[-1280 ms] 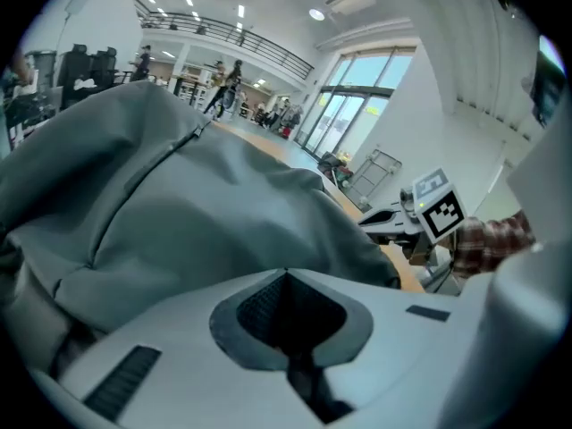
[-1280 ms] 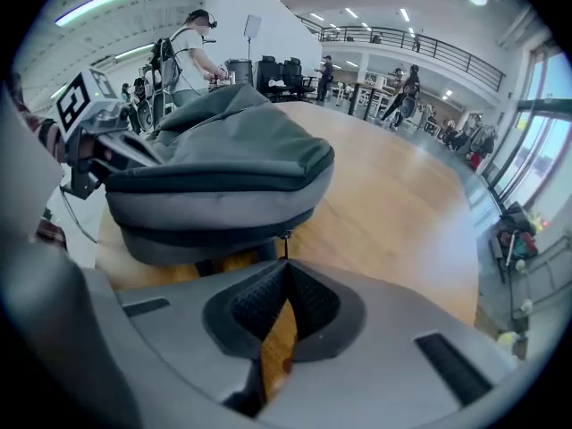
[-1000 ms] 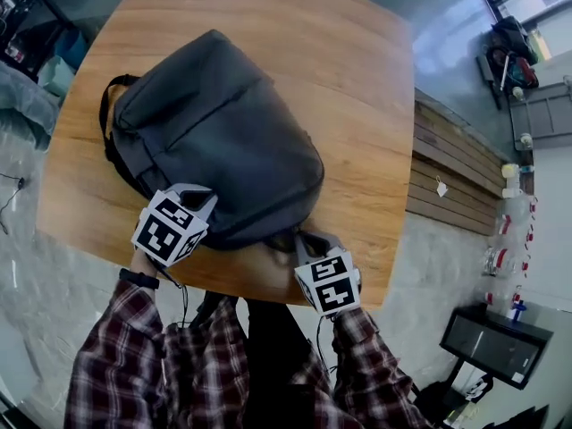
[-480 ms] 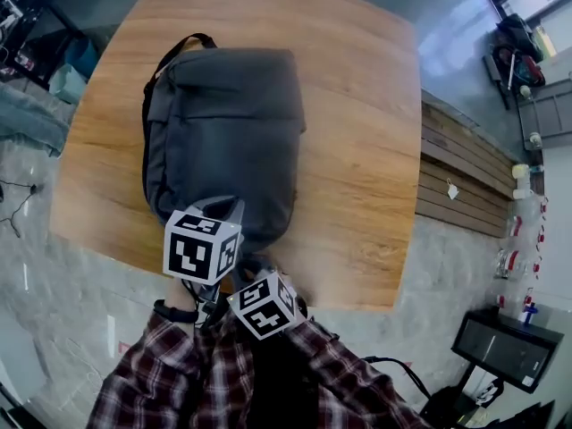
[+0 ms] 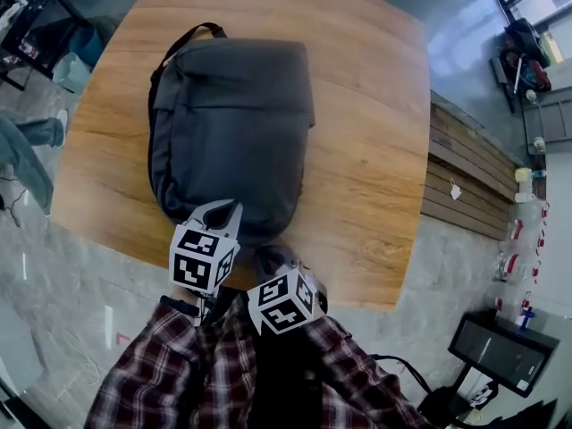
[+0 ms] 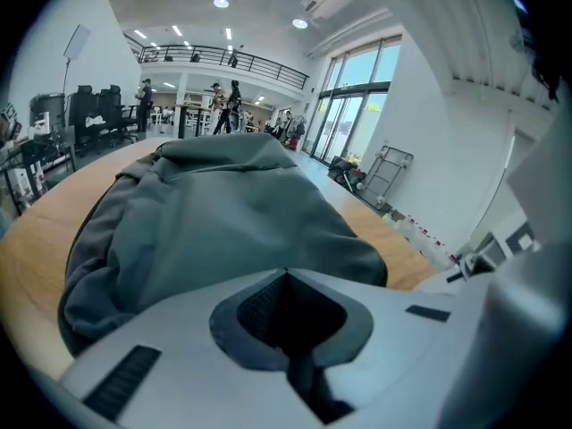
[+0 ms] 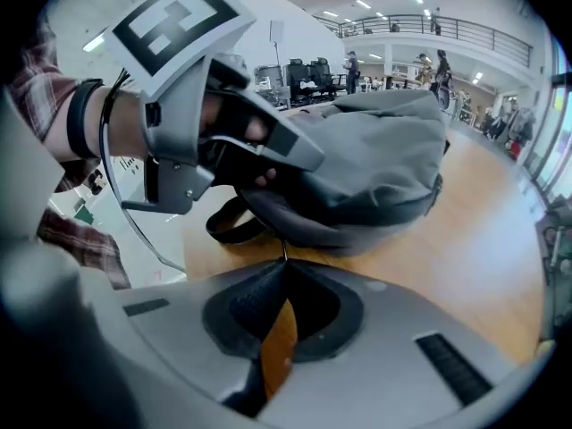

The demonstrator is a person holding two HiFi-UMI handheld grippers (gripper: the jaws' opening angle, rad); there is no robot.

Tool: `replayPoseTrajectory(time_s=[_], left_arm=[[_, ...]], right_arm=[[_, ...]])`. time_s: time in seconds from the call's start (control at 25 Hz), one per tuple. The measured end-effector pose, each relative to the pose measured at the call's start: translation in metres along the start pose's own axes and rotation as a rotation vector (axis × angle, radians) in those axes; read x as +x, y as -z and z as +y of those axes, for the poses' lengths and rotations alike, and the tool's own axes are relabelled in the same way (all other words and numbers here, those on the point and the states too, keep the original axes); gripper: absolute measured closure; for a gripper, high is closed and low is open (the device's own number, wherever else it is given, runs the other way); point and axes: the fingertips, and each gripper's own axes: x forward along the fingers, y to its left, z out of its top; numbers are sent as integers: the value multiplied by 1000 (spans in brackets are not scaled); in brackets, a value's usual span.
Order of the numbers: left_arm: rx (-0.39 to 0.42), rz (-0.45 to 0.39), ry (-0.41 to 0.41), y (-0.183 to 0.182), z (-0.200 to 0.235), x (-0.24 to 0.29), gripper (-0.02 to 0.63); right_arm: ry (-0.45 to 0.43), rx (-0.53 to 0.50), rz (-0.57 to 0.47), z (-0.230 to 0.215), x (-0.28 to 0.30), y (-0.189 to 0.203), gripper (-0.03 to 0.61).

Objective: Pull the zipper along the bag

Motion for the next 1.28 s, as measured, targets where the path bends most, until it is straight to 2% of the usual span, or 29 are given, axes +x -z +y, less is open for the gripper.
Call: replayPoseTrajectory(time_s=[0.12, 0.28, 0.48, 0.68, 0.84, 0.96, 1.12, 1.28], left_arm=[[48, 9, -10, 3, -1, 0, 606], [69, 14, 2, 7, -3, 0, 606], [139, 50, 17, 13, -10, 2, 606], [148, 41, 25, 15, -14, 1, 606], [139, 31, 23, 14, -13, 1, 606], [85, 63, 64, 9, -13, -6, 606], [-21, -25, 69, -39, -16, -21, 606], [-40, -56, 30, -63, -20, -14, 606]], right_arm=[[54, -23, 10, -23, -8, 9, 569], [128, -55, 13, -54, -16, 12, 568], [219, -71, 2, -110, -17, -3, 566], [236, -143, 9, -138, -10, -22, 560], [214, -108, -13, -140, -11, -27, 560], [162, -59, -22, -125, -11, -21, 571], [96, -11, -35, -104, -13, -18, 571], [1, -46, -46, -55, -8, -21, 571]])
